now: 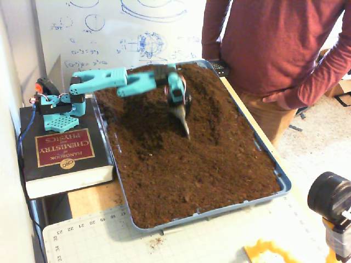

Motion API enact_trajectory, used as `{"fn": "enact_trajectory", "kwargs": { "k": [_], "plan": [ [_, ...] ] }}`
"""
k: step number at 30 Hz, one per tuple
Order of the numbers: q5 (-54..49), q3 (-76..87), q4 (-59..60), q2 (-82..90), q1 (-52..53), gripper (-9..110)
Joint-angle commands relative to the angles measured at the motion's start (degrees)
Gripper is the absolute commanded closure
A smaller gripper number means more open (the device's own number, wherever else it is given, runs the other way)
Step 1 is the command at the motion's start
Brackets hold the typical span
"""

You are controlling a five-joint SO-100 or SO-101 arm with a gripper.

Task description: Build a berm.

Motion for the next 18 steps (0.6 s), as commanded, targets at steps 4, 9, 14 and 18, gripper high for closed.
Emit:
{"fn": "enact_trajectory", "kwargs": {
  "k": [4, 9, 14, 18],
  "plan": [
    [0.3, -1.9, -0.4, 16.4, -2.5, 101],
    [0.3, -2.0, -7.6, 16.4, -4.8, 101],
    [0.4, -1.9, -25.0, 11.7, -6.7, 101],
    [0.4, -1.8, -39.4, 4.1, -8.3, 101]
  ]
}}
